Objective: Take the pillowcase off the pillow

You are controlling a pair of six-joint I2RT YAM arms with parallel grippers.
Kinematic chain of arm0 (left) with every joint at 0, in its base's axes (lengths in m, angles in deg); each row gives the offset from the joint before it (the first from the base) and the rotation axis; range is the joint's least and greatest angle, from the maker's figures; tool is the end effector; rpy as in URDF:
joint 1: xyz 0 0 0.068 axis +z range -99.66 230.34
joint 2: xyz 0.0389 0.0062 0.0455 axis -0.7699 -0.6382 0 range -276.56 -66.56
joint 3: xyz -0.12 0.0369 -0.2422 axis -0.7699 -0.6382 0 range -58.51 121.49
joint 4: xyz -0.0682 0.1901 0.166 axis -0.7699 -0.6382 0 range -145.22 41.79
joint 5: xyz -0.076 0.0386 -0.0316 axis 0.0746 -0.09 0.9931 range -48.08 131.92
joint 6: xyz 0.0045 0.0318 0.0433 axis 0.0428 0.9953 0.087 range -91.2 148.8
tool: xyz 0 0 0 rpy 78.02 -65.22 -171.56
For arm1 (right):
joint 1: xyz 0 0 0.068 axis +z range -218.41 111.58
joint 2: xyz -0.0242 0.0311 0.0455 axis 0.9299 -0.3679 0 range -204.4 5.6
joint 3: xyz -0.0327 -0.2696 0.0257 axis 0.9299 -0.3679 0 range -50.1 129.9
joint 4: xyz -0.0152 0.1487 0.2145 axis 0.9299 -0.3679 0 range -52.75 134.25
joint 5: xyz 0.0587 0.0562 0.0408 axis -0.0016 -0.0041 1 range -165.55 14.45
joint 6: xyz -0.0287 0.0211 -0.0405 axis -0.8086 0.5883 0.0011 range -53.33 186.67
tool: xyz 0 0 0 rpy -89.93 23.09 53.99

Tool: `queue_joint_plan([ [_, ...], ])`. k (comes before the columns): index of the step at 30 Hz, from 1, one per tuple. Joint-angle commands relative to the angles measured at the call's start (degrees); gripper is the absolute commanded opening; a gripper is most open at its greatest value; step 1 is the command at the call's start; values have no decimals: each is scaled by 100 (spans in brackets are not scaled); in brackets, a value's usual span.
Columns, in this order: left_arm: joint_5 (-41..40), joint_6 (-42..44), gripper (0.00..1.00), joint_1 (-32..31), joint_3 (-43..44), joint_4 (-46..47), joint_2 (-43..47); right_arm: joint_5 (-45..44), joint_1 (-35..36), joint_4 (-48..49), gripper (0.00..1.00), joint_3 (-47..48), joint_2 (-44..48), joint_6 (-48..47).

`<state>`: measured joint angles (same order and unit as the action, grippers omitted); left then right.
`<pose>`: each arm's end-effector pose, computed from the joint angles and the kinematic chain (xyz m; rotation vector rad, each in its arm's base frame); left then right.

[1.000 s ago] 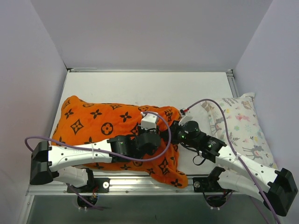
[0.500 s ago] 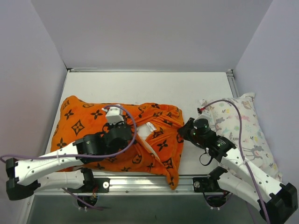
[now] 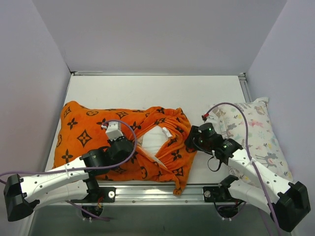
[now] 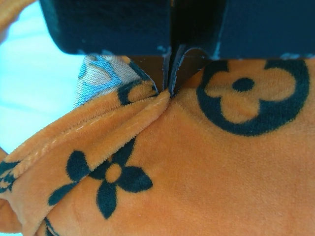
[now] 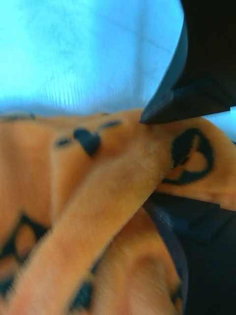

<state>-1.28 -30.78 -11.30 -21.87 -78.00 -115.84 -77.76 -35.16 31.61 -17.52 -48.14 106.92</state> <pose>0.1040 -0.1414 0.2511 -0.3252 2.0841 -0.3943 0.1721 0.1113 0.2328 0.1601 2.2386 0.6823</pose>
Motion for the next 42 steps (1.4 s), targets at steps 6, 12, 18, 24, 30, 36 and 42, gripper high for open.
queue_joint_plan([
  [6, 523, -28, 0, 30, -649, 745, -372, -1166, 1164, -1213, 79, 1320, 689, -123],
  [12, 532, -19, 0, 21, -746, 1237, -635, -1535, 2253, -1205, 89, 1882, -170, -79],
  [18, 619, 287, 0, 161, -685, 1896, -969, -1729, 2405, -1144, 93, 2314, -1577, -175],
  [24, 1489, 411, 0, 1154, -702, 2643, -1400, -1721, 2143, -1407, 73, 1920, -1360, -79],
  [30, 1543, -27, 0, 1735, -448, 3153, -2312, -676, 447, -1530, 31, 1559, -358, -491],
  [36, 1481, -529, 0, 1753, -289, 3532, -3008, 2, 417, -1505, 0, 1122, -234, -361],
  [42, 1551, -441, 0, 1735, -403, 3646, -3062, -831, 813, -1372, 46, 600, 29, 44],
])
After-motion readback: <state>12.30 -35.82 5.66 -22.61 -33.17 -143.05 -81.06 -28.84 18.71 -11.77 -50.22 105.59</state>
